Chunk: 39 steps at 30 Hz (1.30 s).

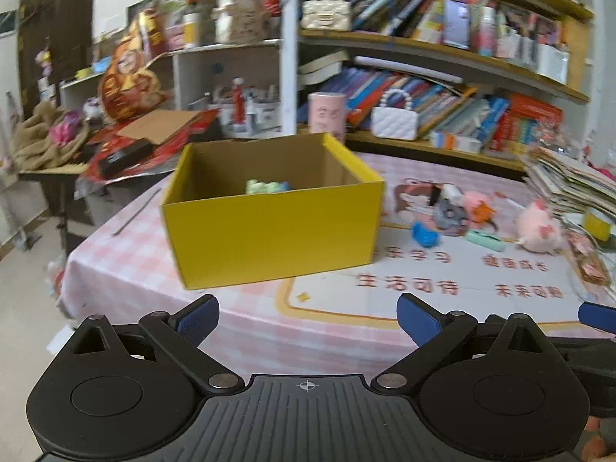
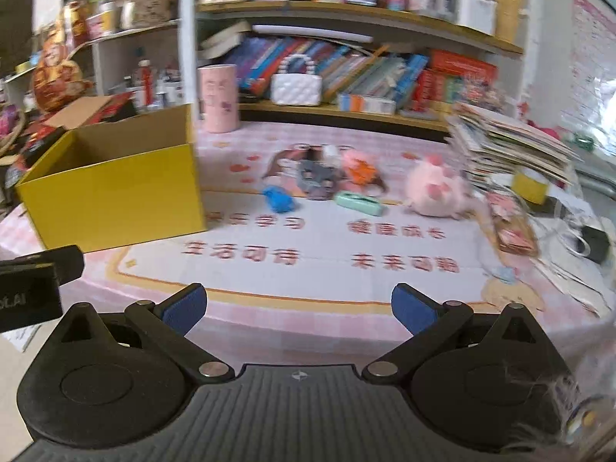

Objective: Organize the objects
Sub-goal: 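Withdraw both grippers from the box and move toward the remaining toys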

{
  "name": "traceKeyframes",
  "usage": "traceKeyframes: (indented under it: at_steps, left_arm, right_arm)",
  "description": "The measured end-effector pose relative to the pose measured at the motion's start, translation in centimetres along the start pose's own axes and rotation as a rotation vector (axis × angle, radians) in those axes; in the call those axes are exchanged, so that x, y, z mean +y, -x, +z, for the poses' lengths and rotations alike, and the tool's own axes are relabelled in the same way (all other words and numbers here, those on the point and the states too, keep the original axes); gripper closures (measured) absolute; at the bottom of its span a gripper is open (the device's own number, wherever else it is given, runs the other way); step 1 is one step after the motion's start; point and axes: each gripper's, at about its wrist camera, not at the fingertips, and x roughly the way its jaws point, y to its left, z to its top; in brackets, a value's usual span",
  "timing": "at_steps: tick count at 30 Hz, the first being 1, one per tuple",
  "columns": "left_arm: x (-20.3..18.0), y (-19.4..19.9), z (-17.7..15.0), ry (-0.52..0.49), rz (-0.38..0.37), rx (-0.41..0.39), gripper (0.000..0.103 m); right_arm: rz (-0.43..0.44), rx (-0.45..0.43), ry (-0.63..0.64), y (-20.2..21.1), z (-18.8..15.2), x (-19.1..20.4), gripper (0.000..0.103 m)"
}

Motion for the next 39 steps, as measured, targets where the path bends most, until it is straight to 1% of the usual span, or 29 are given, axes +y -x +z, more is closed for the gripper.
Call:
traceKeyframes:
  at_steps: [5, 11, 15, 20, 39]
  left_arm:
    - [-1.7, -0.9, 0.1, -0.022, -0.049, 0.011, 0.003]
    - [-5.1, -2.3, 0.5, -0.072, -0.131, 0.031, 0.003]
    - [-6.9, -2.8, 0.6, -0.103, -0.167, 0.04, 0.003]
    - [-8.3, -3.6, 1.0, -0.112, -0.174, 0.059, 0.003]
    - [-12.1, -7.7, 2.9, -0.117, -0.15, 0.113, 0.003]
  right_arm:
    - [-0.064, 0.013, -0.046, 0.1, -0.3, -2.3, 0.0]
    - [-0.137, 0.032, -0.103, -0.2, -0.7, -5.6, 0.0]
    - [-0.161, 0.043, -0.127, -0.5, -0.6, -7.0, 0.0]
    - [-0.169, 0.048, -0.133, -1.2, -0.2, -8.2, 0.0]
    - [-0.164, 0.094, -0.129, -5.9, 2.5, -11.6, 0.0]
